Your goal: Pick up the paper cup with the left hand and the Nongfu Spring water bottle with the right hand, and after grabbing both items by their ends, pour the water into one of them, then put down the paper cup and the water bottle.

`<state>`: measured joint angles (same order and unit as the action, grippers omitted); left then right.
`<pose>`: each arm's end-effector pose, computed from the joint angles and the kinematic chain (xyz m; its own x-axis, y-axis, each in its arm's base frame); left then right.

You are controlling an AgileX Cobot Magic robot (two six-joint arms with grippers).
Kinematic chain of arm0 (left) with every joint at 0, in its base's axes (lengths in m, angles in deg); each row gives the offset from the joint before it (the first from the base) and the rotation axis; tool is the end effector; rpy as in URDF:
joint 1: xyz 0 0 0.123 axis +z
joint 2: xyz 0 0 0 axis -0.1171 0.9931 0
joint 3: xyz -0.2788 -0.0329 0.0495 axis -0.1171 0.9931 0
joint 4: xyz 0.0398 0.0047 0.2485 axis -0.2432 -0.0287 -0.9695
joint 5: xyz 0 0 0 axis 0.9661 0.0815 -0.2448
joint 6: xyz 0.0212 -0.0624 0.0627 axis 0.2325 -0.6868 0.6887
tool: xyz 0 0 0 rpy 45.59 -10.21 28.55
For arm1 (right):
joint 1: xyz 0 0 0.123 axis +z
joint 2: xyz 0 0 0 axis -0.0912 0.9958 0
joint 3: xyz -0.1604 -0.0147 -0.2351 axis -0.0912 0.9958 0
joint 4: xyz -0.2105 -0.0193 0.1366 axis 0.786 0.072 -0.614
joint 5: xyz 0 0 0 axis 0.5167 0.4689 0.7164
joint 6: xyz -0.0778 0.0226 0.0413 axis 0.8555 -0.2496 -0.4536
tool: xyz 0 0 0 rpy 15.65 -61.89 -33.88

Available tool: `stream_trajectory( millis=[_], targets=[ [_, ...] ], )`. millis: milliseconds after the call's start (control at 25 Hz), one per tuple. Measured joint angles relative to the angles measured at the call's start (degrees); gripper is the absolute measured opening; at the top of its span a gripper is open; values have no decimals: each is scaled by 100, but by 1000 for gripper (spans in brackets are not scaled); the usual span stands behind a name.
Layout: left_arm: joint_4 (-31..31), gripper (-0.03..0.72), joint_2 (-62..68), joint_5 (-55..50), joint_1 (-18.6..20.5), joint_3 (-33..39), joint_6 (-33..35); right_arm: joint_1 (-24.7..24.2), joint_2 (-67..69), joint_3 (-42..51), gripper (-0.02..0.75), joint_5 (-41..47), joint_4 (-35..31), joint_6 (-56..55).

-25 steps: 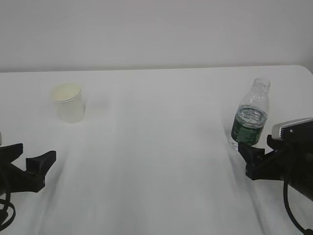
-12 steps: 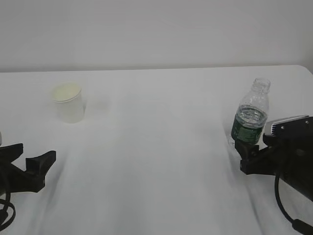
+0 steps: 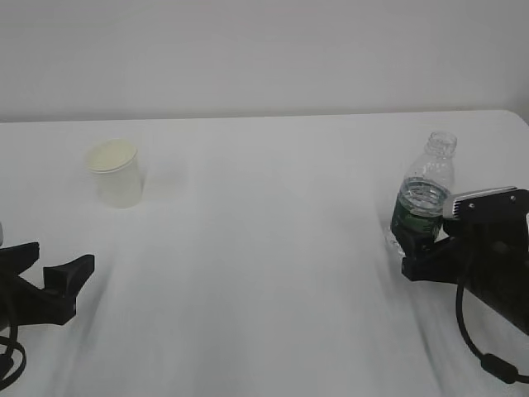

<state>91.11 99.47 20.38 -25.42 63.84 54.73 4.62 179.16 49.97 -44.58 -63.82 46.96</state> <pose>0.2024 -0.0641 0.1082 -0.3660 0.0759 -0.9275 0.2626 0.9646 -0.0247 0.2729 0.0493 0.0780 -0.3510 -0.1002 -0.9310 -0.2045 0.9785 -0.0282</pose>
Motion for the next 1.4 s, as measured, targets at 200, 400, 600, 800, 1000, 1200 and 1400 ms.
stream_trajectory(
  millis=[200, 400, 600, 800, 1000, 1200, 1400],
  targets=[
    [0, 591, 0, 0, 0, 0, 0, 0, 0, -80, 587, 0, 0, 0],
    [0, 591, 0, 0, 0, 0, 0, 0, 63, -181, 587, 0, -2, 3],
    [0, 590, 0, 0, 0, 0, 0, 0, 320, -386, 587, -9, -12, 3],
    [0, 590, 0, 0, 0, 0, 0, 0, 403, -557, 587, -9, -14, 12],
    [0, 589, 0, 0, 0, 0, 0, 0, 403, -656, 587, -9, -14, 12],
    [0, 589, 0, 0, 0, 0, 0, 0, 403, -712, 587, -9, -14, 12],
    [5, 589, 0, 0, 0, 0, 0, 0, 403, -748, 587, -9, -90, 12]
  ],
)
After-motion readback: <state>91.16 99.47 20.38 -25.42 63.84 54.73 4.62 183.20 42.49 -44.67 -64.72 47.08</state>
